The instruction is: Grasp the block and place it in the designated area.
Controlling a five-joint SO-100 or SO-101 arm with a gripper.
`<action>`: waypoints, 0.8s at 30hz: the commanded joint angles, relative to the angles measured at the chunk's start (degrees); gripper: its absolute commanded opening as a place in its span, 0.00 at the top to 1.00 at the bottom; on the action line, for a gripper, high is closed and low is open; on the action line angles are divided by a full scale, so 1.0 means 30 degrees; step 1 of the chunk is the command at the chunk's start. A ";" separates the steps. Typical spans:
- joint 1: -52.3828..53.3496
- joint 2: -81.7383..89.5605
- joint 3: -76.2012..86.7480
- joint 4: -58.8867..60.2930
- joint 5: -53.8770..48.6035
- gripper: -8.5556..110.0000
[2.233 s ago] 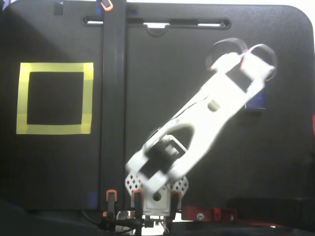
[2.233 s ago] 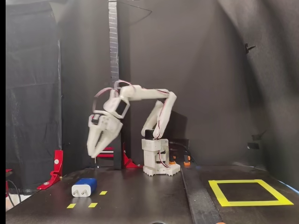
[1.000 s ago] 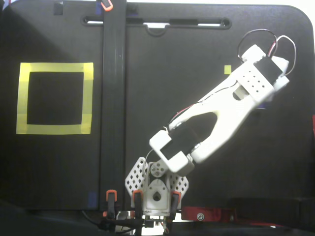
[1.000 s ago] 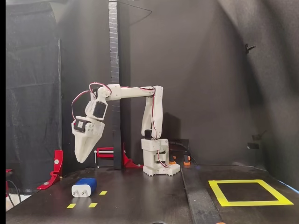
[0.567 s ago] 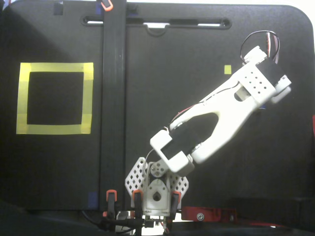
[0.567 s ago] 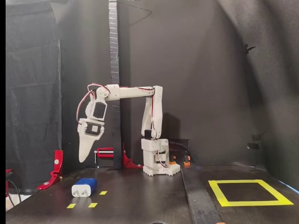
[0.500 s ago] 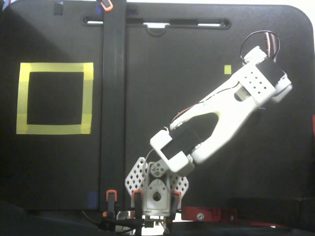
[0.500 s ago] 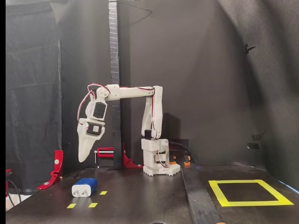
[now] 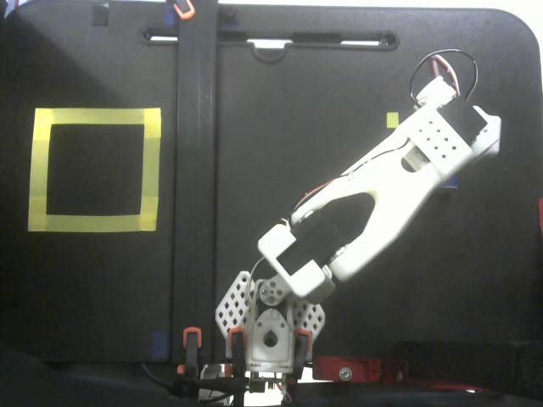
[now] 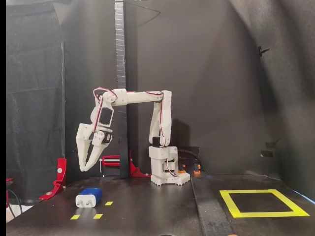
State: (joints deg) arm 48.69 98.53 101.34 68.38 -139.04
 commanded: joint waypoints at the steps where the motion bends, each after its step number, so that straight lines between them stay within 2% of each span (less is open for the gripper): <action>1: 0.0000 0.0146 -0.0820 0.0293 -0.0996 0.93; 24: 0.0205 0.0029 -0.0674 0.0791 -0.1289 0.92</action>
State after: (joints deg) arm 48.87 98.09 101.34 71.28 -142.65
